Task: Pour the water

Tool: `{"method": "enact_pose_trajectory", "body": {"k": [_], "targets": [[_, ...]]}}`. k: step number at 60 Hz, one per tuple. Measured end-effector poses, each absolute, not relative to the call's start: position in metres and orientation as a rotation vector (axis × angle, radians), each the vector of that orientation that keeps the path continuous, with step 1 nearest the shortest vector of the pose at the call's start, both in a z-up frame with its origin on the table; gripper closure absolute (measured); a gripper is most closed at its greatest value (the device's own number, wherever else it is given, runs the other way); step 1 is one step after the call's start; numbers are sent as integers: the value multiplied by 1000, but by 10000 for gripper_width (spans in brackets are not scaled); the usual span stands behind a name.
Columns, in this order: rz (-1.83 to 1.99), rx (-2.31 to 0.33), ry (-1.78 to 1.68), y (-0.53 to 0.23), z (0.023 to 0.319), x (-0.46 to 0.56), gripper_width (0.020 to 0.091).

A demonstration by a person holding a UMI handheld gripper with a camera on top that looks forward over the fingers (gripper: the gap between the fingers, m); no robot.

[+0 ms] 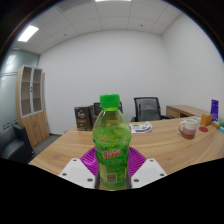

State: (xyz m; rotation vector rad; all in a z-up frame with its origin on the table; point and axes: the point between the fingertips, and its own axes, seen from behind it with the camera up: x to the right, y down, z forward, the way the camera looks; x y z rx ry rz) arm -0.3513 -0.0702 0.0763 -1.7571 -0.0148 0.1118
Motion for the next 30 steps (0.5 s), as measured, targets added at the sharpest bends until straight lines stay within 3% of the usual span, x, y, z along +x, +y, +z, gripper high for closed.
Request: {"method": "enact_pose_trajectory", "body": {"k": [10, 23, 30], "targets": [[291, -1858, 141, -54, 78, -327, 751], [670, -1858, 623, 21, 121, -242, 752], [931, -1730, 947, 55, 142, -189, 754]]}}
